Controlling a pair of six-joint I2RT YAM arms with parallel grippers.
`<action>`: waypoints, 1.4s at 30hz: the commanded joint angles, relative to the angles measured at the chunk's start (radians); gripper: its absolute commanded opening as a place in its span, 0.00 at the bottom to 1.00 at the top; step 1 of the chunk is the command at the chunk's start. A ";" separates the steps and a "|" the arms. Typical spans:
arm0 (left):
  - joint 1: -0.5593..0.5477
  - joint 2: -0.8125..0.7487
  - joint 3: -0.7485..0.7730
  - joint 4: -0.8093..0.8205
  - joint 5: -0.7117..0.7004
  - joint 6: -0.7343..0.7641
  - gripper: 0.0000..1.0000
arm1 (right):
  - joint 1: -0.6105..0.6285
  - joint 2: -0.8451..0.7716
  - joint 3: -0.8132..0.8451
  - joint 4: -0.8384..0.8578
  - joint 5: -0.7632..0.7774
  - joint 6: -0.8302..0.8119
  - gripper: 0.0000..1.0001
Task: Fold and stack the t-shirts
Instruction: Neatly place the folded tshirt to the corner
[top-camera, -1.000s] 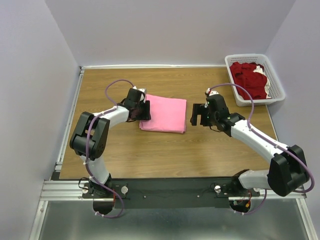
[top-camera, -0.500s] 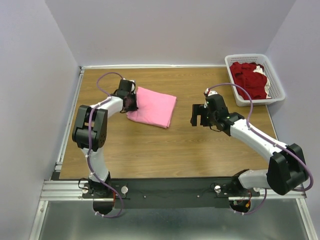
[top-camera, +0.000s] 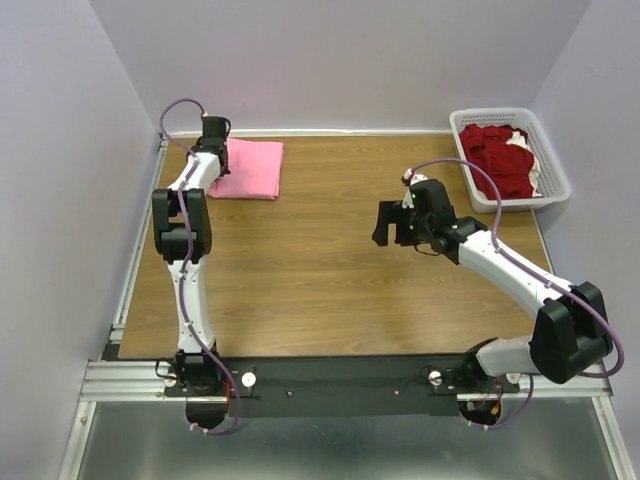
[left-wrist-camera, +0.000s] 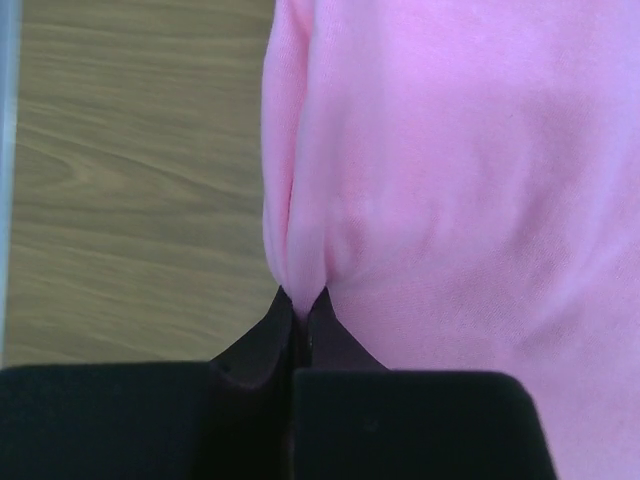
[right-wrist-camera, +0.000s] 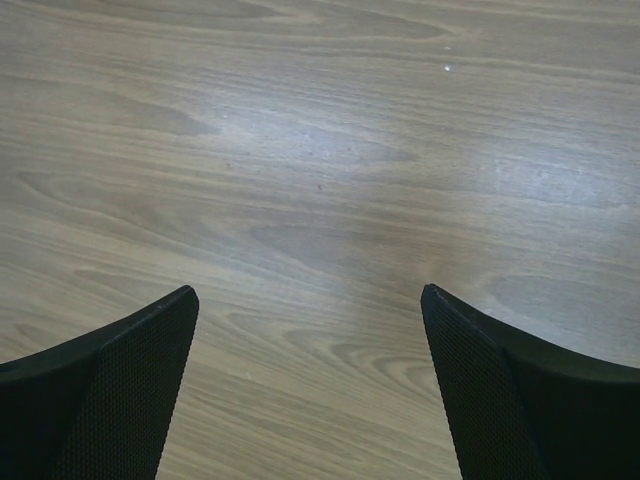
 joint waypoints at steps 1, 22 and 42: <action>0.062 0.074 0.140 -0.017 -0.147 0.155 0.00 | 0.002 0.040 0.061 -0.049 -0.073 0.023 0.98; 0.200 0.303 0.457 0.136 -0.377 0.432 0.00 | 0.002 0.227 0.281 -0.175 -0.147 0.089 0.97; 0.151 0.062 0.270 0.230 0.000 0.237 0.72 | 0.002 0.139 0.242 -0.183 -0.120 0.079 0.97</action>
